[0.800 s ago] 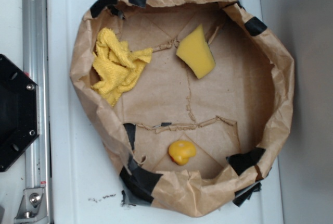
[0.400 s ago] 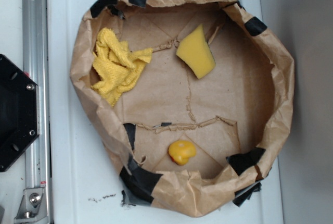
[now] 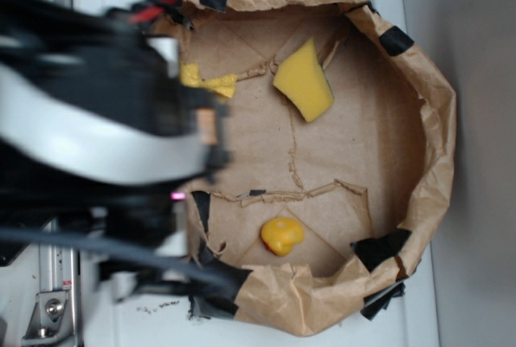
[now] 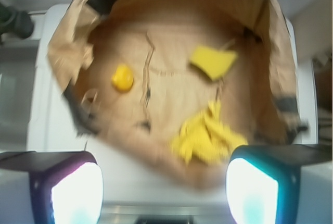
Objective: Grab the yellow cloth.
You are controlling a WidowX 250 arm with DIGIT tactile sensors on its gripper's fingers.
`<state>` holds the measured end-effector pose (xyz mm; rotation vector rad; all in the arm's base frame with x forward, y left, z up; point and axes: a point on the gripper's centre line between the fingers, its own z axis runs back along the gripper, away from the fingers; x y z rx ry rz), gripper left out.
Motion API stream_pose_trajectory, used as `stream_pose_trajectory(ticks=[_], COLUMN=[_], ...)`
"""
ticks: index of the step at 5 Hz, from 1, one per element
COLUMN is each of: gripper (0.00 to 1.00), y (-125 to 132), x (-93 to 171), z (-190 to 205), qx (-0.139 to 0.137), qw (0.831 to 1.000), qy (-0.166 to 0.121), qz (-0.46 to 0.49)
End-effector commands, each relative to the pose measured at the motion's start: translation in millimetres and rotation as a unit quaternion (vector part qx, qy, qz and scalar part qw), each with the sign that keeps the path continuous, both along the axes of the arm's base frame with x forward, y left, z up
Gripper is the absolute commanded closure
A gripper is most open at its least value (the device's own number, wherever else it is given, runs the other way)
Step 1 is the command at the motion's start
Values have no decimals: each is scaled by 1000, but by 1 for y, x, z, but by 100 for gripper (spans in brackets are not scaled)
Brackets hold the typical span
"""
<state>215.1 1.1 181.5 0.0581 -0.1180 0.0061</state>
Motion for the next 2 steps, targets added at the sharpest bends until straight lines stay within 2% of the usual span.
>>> stream_pose_trajectory(ticks=[1, 2], gripper=[0, 0], y=[25, 49], x=[43, 30], z=[-65, -92], qx=[33, 22], qw=[999, 995], qy=[44, 94], qz=[-3, -2])
